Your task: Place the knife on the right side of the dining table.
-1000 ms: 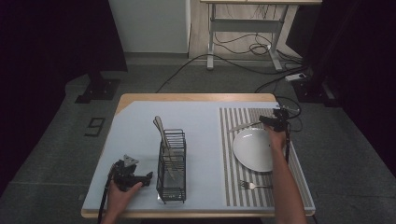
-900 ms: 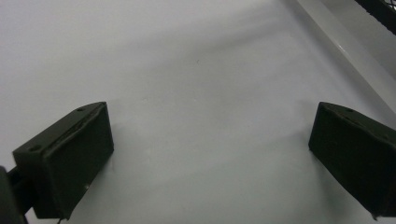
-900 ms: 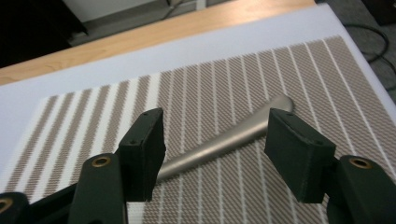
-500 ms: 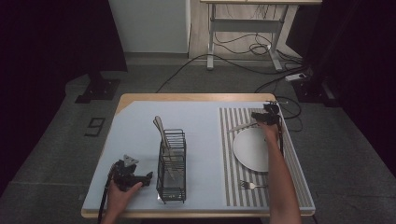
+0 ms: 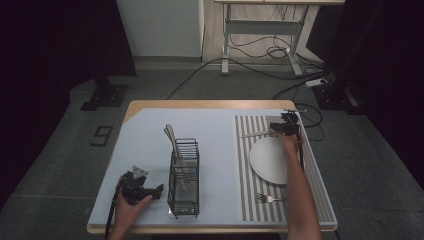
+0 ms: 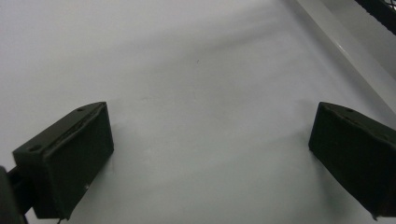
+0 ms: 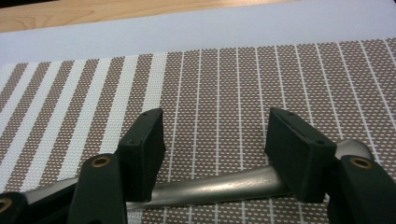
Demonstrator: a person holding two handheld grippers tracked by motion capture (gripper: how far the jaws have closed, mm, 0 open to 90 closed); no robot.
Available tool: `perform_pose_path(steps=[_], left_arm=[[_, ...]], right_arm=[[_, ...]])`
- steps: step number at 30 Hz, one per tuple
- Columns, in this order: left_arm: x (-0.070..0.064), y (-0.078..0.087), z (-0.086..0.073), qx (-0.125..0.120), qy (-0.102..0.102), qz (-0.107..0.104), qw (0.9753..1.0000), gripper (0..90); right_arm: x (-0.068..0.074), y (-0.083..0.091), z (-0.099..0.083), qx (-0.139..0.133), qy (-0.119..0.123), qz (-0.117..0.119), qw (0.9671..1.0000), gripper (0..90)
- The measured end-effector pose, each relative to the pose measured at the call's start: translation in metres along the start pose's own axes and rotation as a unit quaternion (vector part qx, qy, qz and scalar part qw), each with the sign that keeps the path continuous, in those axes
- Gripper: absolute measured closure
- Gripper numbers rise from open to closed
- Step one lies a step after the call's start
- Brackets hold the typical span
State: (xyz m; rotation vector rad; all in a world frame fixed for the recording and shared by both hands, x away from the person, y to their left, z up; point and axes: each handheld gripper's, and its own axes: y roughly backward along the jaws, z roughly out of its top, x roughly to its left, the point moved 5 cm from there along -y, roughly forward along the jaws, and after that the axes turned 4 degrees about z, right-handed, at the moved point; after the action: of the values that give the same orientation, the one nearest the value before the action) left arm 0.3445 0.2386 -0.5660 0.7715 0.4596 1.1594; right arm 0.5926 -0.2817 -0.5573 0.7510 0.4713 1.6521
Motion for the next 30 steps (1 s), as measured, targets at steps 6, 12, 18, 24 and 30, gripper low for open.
perform_pose_path(steps=[6,12,18,24,30], left_arm=[[0.000,0.000,0.000,0.000,0.000,0.000,1.0000,0.0],[0.000,0.000,0.000,0.000,0.000,0.000,1.0000,0.0],[0.000,0.000,0.000,0.000,0.000,0.000,1.0000,0.0],[0.000,0.000,0.000,0.000,0.001,0.000,1.0000,0.0],[0.000,0.000,0.000,0.000,0.000,0.000,1.0000,0.0]], right_arm=[[-0.001,0.001,0.000,0.000,-0.003,-0.001,1.0000,36.2],[-0.002,0.002,-0.001,0.002,-0.007,-0.002,1.0000,36.0],[-0.002,0.004,-0.001,0.003,-0.017,0.000,0.9999,34.9],[-0.007,0.015,-0.001,-0.024,-0.028,0.010,0.9993,35.2],[-0.011,0.031,-0.006,-0.035,-0.036,0.022,0.9985,35.1]])
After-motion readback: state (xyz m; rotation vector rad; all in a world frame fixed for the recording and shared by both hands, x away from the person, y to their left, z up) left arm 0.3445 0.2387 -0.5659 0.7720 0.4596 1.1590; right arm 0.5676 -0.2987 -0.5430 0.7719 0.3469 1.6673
